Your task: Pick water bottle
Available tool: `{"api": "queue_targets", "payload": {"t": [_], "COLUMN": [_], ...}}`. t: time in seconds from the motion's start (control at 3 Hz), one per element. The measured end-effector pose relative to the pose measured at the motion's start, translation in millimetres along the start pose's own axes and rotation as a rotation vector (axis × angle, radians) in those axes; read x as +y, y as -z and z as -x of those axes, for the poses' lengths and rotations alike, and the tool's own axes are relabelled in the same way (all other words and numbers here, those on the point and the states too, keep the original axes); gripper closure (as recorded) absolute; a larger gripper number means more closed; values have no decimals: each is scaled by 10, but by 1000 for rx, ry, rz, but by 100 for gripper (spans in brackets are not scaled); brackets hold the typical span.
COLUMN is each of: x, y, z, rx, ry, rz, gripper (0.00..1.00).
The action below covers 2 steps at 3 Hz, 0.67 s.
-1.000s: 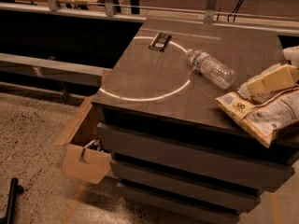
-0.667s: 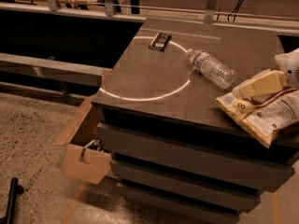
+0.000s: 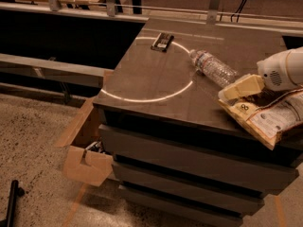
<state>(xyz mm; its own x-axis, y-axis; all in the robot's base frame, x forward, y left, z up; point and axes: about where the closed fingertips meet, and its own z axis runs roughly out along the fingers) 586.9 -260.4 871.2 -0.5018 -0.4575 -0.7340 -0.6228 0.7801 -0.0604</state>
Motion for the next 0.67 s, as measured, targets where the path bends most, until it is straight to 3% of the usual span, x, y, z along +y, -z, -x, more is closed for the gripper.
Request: {"api": "queue_targets", "payload": {"t": [0.67], "x": [-114], "y": [-313], "z": [96], "rx": [-14], "ry": [-1], "rz": [-33], "gripper": [0]}}
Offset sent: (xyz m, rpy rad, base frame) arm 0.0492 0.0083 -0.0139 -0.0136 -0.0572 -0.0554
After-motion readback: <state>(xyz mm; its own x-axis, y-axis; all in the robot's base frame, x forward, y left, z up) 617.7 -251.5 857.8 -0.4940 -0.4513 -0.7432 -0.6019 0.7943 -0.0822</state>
